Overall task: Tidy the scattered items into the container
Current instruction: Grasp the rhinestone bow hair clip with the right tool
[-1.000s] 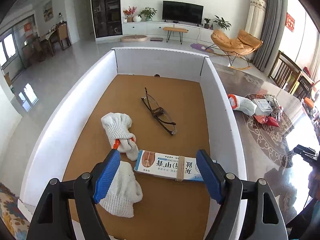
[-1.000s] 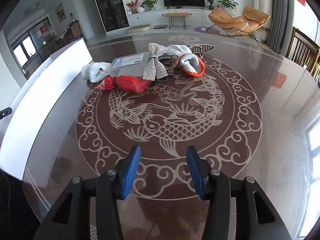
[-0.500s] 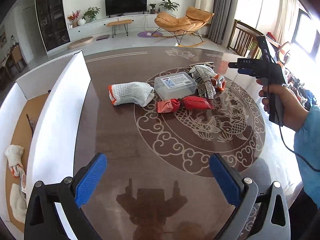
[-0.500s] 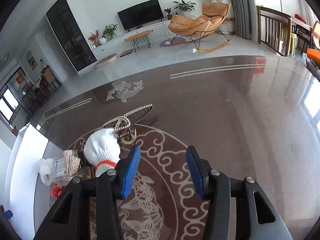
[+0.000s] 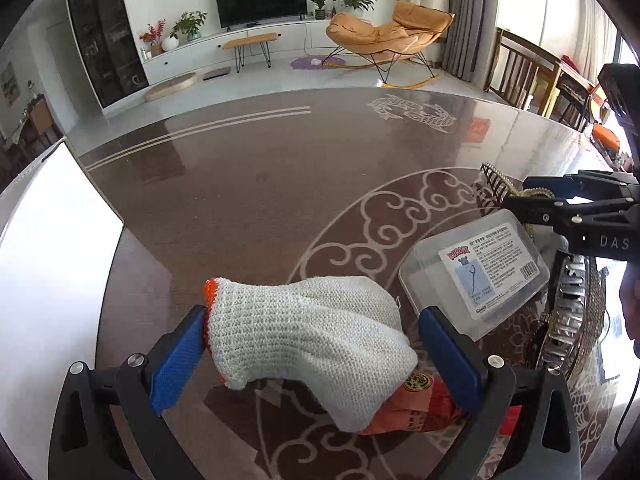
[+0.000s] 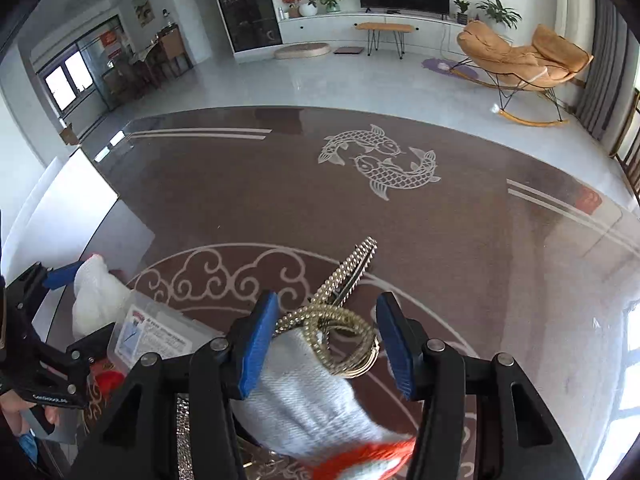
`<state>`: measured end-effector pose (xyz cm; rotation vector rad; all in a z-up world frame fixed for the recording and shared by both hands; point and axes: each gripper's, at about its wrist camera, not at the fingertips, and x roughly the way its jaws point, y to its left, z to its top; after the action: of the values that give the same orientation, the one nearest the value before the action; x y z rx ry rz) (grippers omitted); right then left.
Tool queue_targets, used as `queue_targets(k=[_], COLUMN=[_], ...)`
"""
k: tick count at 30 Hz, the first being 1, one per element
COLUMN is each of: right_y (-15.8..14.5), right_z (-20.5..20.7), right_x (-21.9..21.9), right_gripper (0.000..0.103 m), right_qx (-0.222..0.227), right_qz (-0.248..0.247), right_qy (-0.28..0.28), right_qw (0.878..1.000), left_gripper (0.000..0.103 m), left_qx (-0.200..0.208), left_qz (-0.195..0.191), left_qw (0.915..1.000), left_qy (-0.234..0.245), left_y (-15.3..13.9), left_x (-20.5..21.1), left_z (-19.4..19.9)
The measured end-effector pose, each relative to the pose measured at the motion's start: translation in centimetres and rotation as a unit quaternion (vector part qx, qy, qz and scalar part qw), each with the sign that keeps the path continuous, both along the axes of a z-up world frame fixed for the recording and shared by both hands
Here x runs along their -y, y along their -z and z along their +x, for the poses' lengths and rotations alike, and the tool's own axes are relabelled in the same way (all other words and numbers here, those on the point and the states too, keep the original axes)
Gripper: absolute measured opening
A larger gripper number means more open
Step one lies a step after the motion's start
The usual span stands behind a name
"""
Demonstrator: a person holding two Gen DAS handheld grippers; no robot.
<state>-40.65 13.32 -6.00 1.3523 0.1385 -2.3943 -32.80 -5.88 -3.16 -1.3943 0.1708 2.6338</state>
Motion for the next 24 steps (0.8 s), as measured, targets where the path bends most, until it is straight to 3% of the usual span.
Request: queue_targets(k=[3,6,10,12,15,17,21,24], right_y=[0.9,-0.3,-3.8,-4.2,-2.2,-0.7,0.2,0.7], right_z=[5.2,10.2,17.8,20.8,23.4,24.4,25.4,25.9], right_x=[-1.3,-6.6,-13.7,-15.8,-16.3,-15.5,-13.9,-13.5], right_gripper=[0.053,0.053,0.053,0.053,0.053,0.053,0.053,0.053], right_qx=[0.005,-0.009,-0.068,-0.067,-0.023,-0.015,-0.044,-0.041], right_qz=[0.056,0.005,-0.049,-0.049,-0.022,-0.006,0.043,0.024], right_qy=[-0.017,0.011,0.084,0.114,0.128,0.130,0.120,0.102], right_qw=[0.998,1.000,0.993,0.990,0.991,0.991,0.991,0.994], left_gripper=[0.103,0.103,0.103,0.103,0.103,0.103,0.103,0.103], left_qx=[0.003,-0.008,-0.036,-0.025,0.000,0.014,0.014,0.017], left_qz=[0.019,0.069,0.082,0.074,0.071,0.084,0.123,0.133], left_qw=[0.9987,0.9961,0.9956,0.9967,0.9974,0.9964,0.9903,0.9881], left_qy=[0.047,0.054,0.030,0.022,0.011,-0.003,-0.063,-0.076], left_y=[-0.1,-2.1,-4.6,-4.3,-2.6,-1.8,-1.2,-0.8], left_x=[-2.1,-1.9,-0.1,0.1,-1.2,-2.2,-3.8,-5.8], left_z=[2.5,5.6,11.0,13.4,15.6,15.9,14.0,11.6])
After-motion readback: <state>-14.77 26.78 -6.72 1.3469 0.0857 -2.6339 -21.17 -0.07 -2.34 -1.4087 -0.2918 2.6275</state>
